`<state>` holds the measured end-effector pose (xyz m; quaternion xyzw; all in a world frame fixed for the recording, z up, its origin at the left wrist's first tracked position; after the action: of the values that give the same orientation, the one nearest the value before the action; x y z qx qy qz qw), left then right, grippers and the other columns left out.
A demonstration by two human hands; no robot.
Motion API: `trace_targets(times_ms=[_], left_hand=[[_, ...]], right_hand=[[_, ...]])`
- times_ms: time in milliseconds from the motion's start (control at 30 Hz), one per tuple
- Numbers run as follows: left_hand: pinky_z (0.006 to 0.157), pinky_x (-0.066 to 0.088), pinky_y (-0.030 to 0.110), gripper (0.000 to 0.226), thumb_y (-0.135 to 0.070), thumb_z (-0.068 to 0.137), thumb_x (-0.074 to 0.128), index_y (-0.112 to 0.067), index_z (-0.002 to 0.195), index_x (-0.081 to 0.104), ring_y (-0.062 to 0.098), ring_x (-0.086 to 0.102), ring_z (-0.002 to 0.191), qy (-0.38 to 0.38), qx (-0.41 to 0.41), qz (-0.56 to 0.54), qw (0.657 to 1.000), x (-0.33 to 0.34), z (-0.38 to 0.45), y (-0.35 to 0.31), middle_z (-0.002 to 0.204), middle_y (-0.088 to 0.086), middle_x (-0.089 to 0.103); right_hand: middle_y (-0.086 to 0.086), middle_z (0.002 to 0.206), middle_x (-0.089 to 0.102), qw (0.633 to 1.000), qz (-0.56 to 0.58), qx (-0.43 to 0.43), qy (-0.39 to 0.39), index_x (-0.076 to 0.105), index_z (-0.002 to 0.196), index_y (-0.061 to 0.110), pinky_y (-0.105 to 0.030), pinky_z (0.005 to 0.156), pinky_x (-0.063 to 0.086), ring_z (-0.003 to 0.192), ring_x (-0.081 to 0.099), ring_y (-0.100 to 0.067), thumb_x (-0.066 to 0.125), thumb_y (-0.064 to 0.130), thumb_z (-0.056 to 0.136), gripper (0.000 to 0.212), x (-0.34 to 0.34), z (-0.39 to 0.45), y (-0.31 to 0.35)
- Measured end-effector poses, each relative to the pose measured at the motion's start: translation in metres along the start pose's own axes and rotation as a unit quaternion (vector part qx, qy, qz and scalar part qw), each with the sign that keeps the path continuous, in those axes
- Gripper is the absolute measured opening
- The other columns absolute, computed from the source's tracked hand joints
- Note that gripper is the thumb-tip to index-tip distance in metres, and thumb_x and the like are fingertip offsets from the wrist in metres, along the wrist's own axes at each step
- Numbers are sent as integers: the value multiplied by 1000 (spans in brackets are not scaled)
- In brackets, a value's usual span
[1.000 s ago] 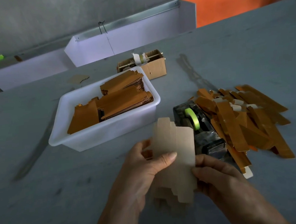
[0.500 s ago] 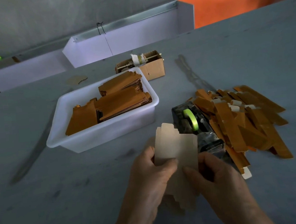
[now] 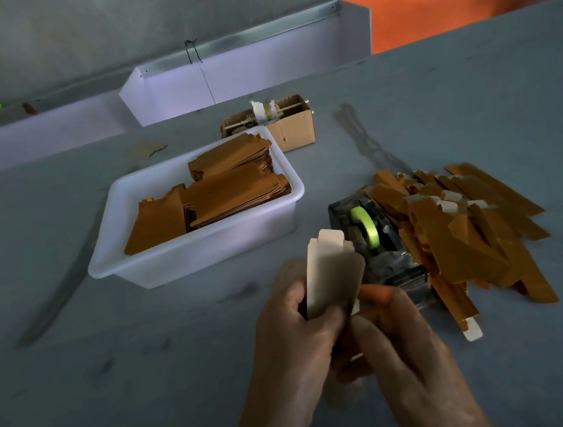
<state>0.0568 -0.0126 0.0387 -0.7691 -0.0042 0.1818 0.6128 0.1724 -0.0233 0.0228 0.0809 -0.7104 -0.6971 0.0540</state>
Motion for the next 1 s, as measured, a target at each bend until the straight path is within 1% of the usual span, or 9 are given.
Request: trace_targets(times_ms=[100,200,267,367,467,600,767,900,1000], left_hand=[[56,47,31,3,-19,82,69,-20,81,71,14,60,61,65,-6,-38,997,-1,-3,-1,65,3,66],[60,45,28,28,-42,79,67,-14,76,69,15,57,64,140,16,-57,988,-4,-6,-4,66,4,61],[58,48,21,20,-37,83,69,-18,82,73,10,62,64,161,43,-35,985,-6,-8,-7,68,-1,67],[66,54,23,11,-20,90,64,-24,90,74,11,71,74,143,53,7,988,-10,-8,-4,79,-1,75],[71,53,28,7,-22,88,66,-27,91,71,12,70,78,152,49,35,987,-13,-7,-6,81,0,74],[79,56,34,11,-24,84,71,-26,93,64,10,71,80,147,6,35,988,-11,-5,-4,85,-4,75],[66,51,20,5,-27,84,70,-31,84,73,5,69,74,100,30,20,994,-6,-6,1,77,-8,73],[72,57,29,16,-29,80,74,-29,96,73,11,70,79,44,28,20,998,-4,-8,4,81,-5,73],[73,58,32,11,-29,80,74,-31,90,73,10,69,80,-1,49,42,998,-2,-11,4,84,-6,71]], right_hand=[[2,74,72,999,-23,-2,-40,51,100,35,-39,65,58,66,70,-14,45,56,70,37,-3,4,0],[0,68,72,997,-19,13,-77,54,93,32,-41,61,58,59,69,-16,50,54,68,34,-8,9,0],[-2,64,70,997,-23,16,-78,57,89,29,-40,57,57,56,68,-17,51,58,63,39,-11,10,1],[1,60,66,997,-58,10,-46,60,86,27,-24,49,51,51,63,-11,47,63,60,46,-13,9,1],[14,70,65,997,-62,12,-43,64,82,30,-19,57,48,65,62,-3,52,60,62,38,-18,8,0],[-6,79,72,988,121,99,-16,73,81,15,-32,72,56,78,70,-20,63,31,67,23,-18,12,-1],[-13,82,72,976,172,130,-39,72,80,11,-38,74,55,80,70,-26,63,27,65,24,-19,12,-3],[-15,84,72,968,199,147,-44,72,84,11,-39,74,57,82,70,-30,62,26,65,26,-17,11,-6],[-13,83,73,965,211,150,-44,69,93,9,-37,71,58,80,71,-26,61,23,66,32,-16,13,-6]])
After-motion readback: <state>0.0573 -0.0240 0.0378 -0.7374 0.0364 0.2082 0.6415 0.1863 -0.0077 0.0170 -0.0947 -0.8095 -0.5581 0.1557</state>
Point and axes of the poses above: each hand's wrist, its own z-axis towards the middle knuckle, its own x-axis out of the palm, y = z × x, the point moved 2 cm from there along z, towards the middle knuckle
